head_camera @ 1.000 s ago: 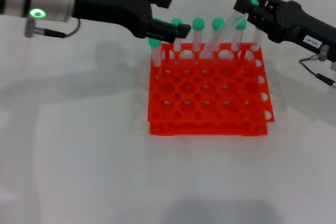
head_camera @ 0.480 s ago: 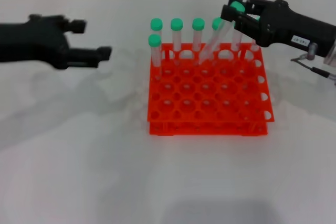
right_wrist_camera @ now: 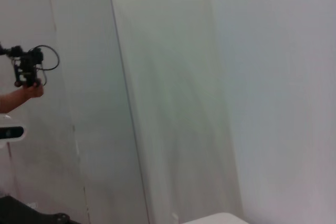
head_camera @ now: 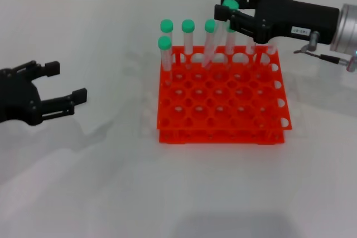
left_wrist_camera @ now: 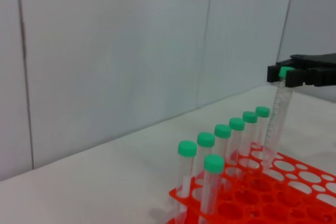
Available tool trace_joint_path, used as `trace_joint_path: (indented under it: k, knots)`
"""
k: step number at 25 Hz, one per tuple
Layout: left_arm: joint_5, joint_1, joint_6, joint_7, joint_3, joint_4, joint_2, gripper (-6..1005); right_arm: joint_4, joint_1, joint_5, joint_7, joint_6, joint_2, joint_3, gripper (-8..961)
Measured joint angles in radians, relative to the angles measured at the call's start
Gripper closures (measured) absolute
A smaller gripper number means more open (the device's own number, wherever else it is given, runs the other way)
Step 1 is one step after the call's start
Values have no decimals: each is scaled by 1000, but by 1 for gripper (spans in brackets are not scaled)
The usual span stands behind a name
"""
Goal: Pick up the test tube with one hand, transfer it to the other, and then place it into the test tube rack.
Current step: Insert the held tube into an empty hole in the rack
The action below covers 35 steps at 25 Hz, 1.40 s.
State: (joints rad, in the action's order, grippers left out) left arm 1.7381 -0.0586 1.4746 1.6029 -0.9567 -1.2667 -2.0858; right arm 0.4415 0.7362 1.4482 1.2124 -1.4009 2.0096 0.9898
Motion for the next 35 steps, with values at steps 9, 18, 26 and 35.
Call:
trace_joint_path:
  k: [9,18,26,35]
  knots:
    - [-49,-6,6,-169,52,181,2,126,10,84,3,50,82,-2,76,687]
    - [-54,-13,0,-194,62,217,2,127,3,125,9,74,161,7,144,687]
    - [-55,-24,3,-195,62,235,2,127,5,120,3,65,203,14,187,687]
    - [-56,-25,-1,-237,66,268,3,127,9,114,-11,52,224,14,184,687]
